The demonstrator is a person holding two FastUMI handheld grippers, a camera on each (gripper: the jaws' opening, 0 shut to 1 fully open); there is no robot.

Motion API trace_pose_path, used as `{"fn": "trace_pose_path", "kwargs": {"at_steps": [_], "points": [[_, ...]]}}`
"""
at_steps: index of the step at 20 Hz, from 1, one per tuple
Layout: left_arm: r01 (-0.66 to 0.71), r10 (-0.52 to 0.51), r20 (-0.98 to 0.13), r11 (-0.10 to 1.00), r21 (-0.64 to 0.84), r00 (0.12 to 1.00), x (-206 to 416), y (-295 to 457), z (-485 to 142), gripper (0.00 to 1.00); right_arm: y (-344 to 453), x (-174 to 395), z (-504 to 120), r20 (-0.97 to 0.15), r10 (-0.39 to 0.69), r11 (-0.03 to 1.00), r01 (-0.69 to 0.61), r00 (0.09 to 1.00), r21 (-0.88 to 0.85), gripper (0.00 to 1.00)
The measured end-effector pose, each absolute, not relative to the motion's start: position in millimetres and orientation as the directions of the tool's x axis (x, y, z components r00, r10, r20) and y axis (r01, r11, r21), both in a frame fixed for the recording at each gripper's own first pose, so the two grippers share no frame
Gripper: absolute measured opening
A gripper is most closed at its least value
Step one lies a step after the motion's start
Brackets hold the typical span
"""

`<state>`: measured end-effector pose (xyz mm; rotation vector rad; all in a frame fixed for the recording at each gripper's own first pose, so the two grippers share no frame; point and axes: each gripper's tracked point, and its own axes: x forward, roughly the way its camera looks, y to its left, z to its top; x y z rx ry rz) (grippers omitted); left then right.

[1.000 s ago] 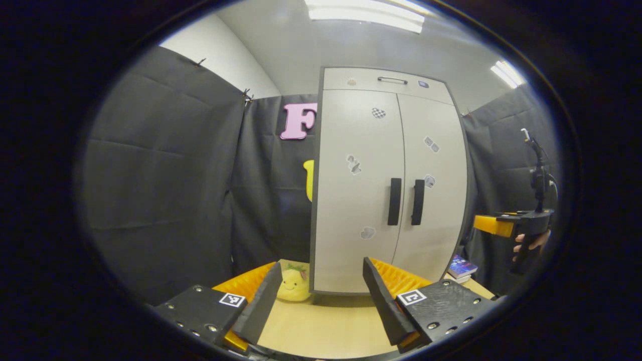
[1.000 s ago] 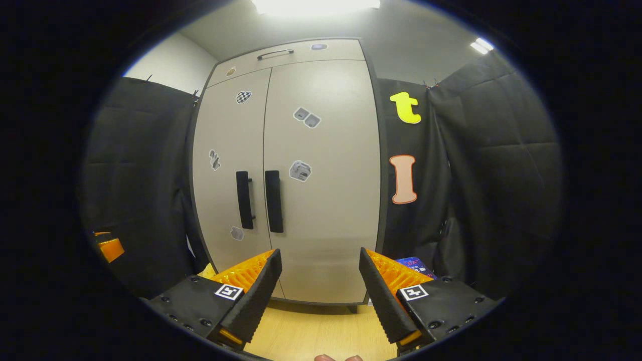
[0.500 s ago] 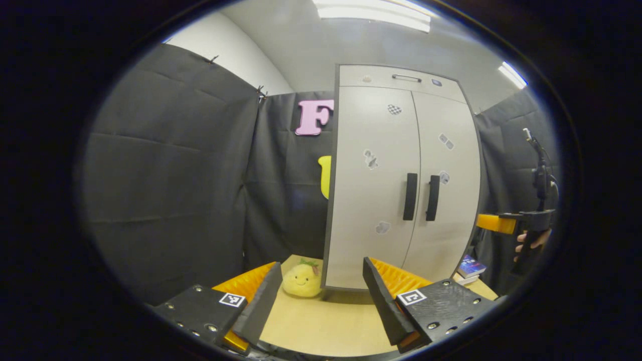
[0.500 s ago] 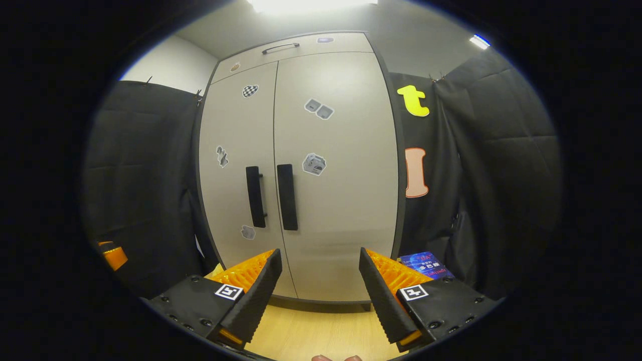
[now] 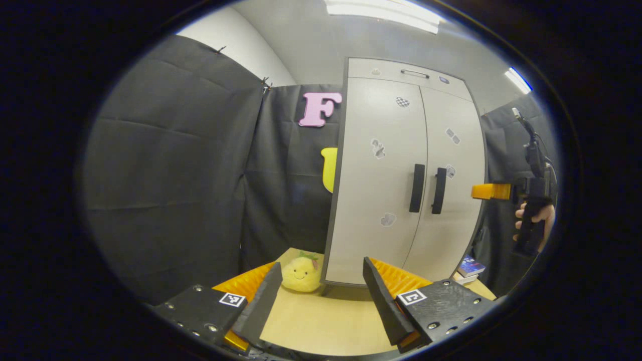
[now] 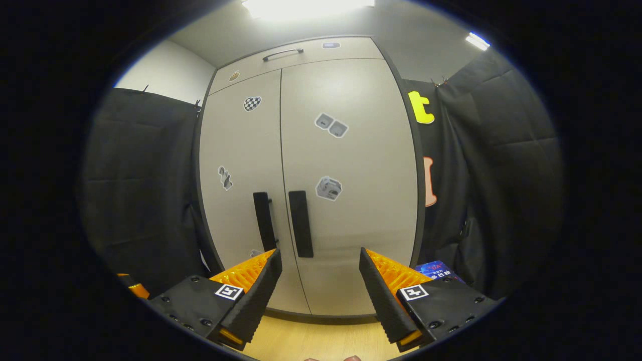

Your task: Open the right door of the double-door shoe cabinet with the right hand, and open the left door with the left hand.

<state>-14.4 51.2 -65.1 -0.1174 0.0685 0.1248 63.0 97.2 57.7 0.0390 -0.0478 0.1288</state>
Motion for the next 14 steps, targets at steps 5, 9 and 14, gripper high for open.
{"fn": "trace_pose_path", "kwargs": {"at_steps": [5,9,14], "points": [[-0.098,0.09,-0.072,0.987,-0.125,0.993,-0.2,49.7,-67.6,0.95,115.5,95.7,84.7,0.086,0.126,0.992,-0.128,0.988,0.021,0.97],[-0.08,0.071,-0.075,0.989,-0.127,0.995,7.3,49.9,-71.5,0.95,124.6,129.4,92.8,0.101,0.093,0.995,-0.096,0.991,0.026,0.97],[-0.068,0.056,-0.093,0.989,-0.13,0.994,15.9,55.9,-83.3,0.95,126.1,169.8,80.1,0.073,0.028,0.999,-0.03,0.997,0.024,0.98]]}}
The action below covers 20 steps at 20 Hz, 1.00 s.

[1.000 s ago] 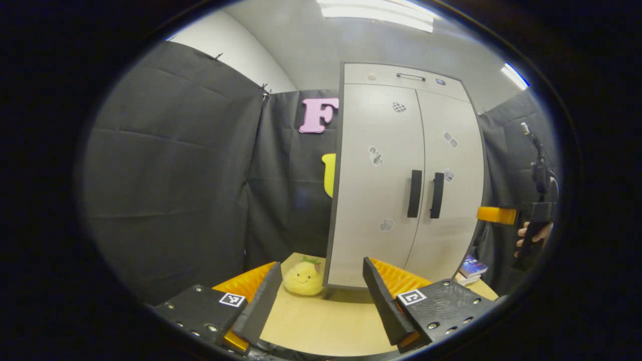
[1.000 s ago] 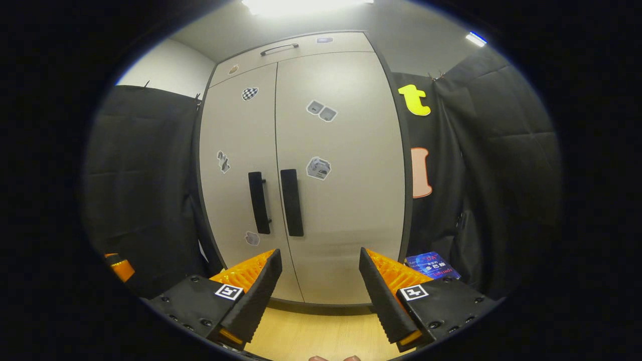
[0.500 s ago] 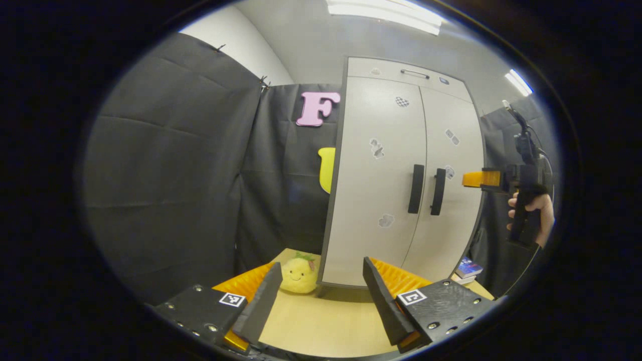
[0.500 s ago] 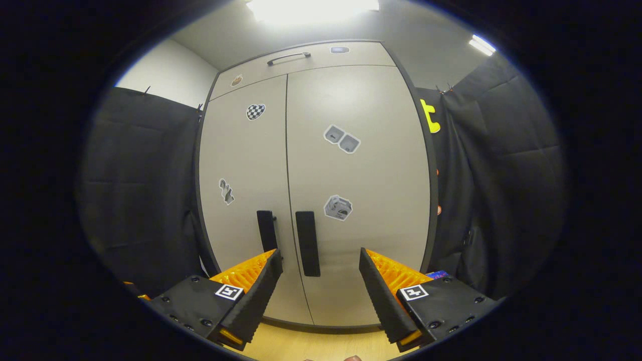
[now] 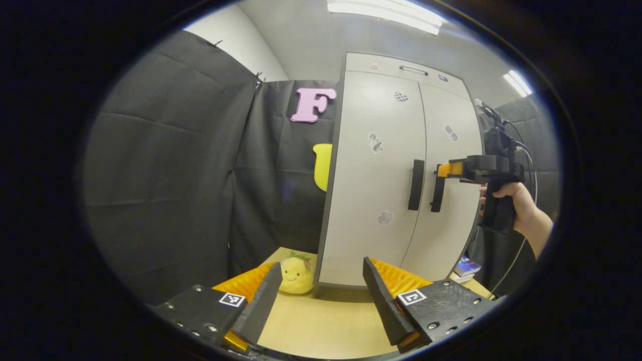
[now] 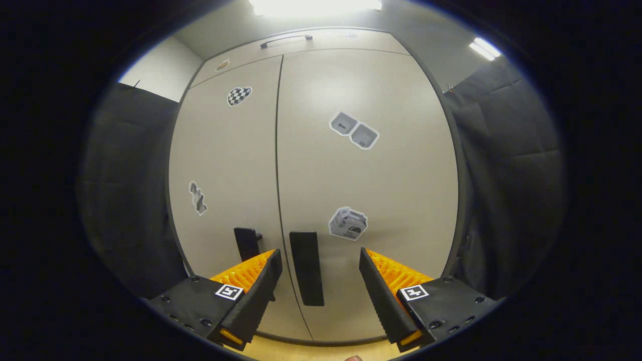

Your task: Open the right door of the double-door shoe cabinet with the right hand, and open the left door with the left hand.

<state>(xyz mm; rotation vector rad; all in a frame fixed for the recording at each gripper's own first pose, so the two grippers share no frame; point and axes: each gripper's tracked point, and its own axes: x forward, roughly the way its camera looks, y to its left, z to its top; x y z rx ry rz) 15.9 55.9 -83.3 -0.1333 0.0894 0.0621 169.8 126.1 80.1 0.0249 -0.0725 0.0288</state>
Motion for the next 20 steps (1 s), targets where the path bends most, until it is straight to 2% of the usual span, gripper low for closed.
{"fn": "trace_pose_path", "kwargs": {"at_steps": [7,8,9,11,12,13,14,16,17,18,19,20], "points": [[-0.041,0.026,-0.121,0.992,-0.121,0.992,23.2,67.0,-98.7,0.95,135.1,200.7,55.8,0.001,-0.002,1.0,0.002,1.0,0.009,0.94],[-0.037,0.022,-0.12,0.991,-0.129,0.993,25.3,67.5,-98.8,0.95,135.9,202.9,53.3,-0.01,-0.009,1.0,0.009,1.0,0.008,0.89],[-0.032,0.016,-0.121,0.99,-0.137,0.993,26.1,67.3,-99.4,0.95,134.8,206.0,49.6,-0.028,-0.023,1.0,0.023,0.999,0.006,0.75],[-0.029,0.009,-0.137,0.989,-0.148,0.991,27.1,68.0,-105.0,0.94,134.9,209.9,39.5,-0.071,-0.028,1.0,0.029,0.997,0.012,0.66],[-0.025,0.001,-0.147,0.988,-0.155,0.989,28.9,67.0,-107.2,0.94,143.5,210.7,37.6,-0.085,0.009,0.999,-0.005,0.996,0.041,0.63],[-0.014,-0.011,-0.152,0.986,-0.164,0.988,30.8,64.7,-108.2,0.94,145.6,210.6,39.0,-0.094,-0.001,0.998,0.007,0.996,0.059,0.46],[-0.001,-0.026,-0.152,0.985,-0.173,0.988,32.3,62.0,-108.0,0.95,144.7,212.4,37.5,-0.1,-0.011,0.998,0.017,0.995,0.057,0.38],[0.012,-0.042,-0.155,0.983,-0.185,0.987,34.7,55.2,-110.4,0.95,143.6,211.9,37.0,-0.098,-0.027,0.999,0.03,0.995,0.033,0.39],[0.009,-0.041,-0.161,0.981,-0.195,0.986,37.8,53.3,-111.7,0.95,143.9,211.2,37.6,-0.092,-0.032,0.999,0.035,0.995,0.039,0.32],[0.005,-0.042,-0.169,0.977,-0.213,0.985,38.1,50.3,-113.9,0.95,143.2,212.0,37.5,-0.087,-0.035,0.998,0.039,0.996,0.043,0.32],[0.007,-0.049,-0.174,0.972,-0.234,0.984,38.5,45.8,-113.1,0.94,143.4,213.0,38.8,-0.082,-0.03,0.999,0.033,0.996,0.034,0.25],[0.019,-0.064,-0.172,0.968,-0.249,0.983,39.1,38.8,-111.6,0.94,144.0,212.3,36.4,-0.089,-0.014,1.0,0.016,0.996,0.024,0.26]]}}
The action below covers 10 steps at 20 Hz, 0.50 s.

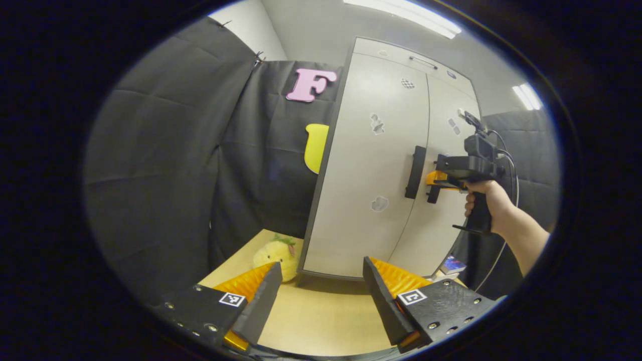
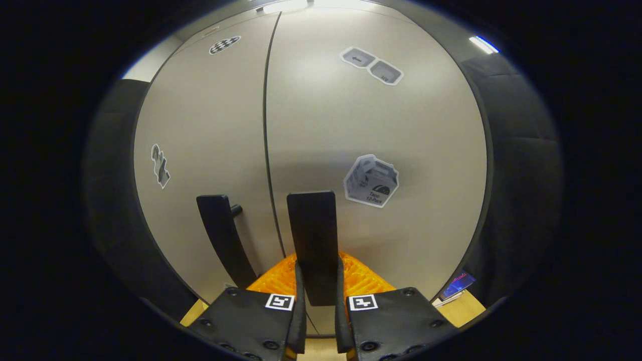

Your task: Open the right door of the double-door shoe cabinet with the right hand, and open the left door with the left hand.

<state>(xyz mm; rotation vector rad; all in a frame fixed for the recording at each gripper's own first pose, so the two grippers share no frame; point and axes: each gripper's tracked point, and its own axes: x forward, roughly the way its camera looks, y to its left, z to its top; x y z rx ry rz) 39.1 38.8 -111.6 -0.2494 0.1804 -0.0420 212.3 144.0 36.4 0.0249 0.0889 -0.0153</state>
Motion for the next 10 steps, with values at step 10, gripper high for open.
{"fn": "trace_pose_path", "kwargs": {"at_steps": [10], "points": [[-0.094,0.078,-0.098,0.98,-0.174,0.992,9.4,21.5,-68.4,0.93,145.1,203.3,34.3,-0.121,0.142,0.989,-0.146,0.982,-0.023,0.09]]}}
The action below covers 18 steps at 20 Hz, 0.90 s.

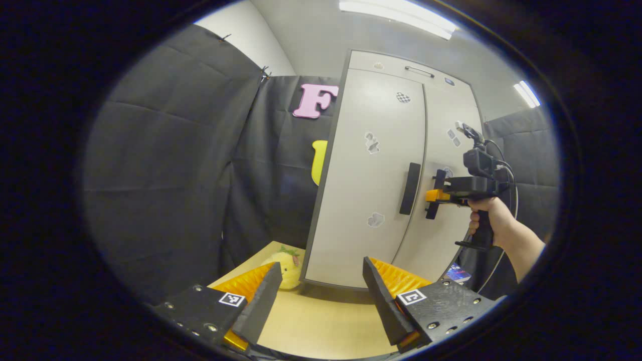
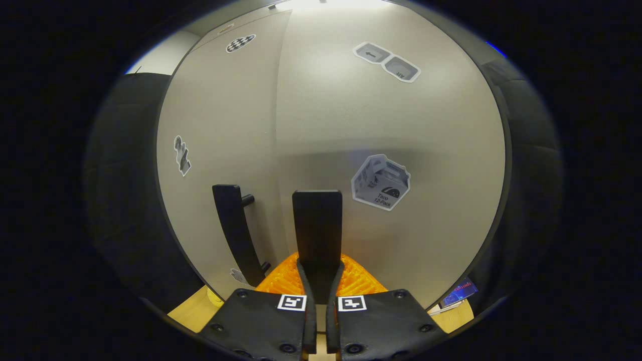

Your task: Open the right door of the double-door shoe cabinet with the right hand, and open the left door with the left hand.

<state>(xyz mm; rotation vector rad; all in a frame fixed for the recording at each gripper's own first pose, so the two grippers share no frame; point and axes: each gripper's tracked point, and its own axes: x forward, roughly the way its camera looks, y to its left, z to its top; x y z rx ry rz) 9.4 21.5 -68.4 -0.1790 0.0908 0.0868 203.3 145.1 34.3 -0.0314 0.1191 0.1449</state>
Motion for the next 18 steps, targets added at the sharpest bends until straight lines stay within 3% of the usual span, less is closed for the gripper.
{"fn": "trace_pose_path", "kwargs": {"at_steps": [18], "points": [[-0.166,0.15,-0.122,0.977,-0.135,0.981,-41.0,-58.1,-66.0,0.94,128.6,189.8,38.0,-0.095,0.4,0.916,-0.4,0.912,0.019,0.09]]}}
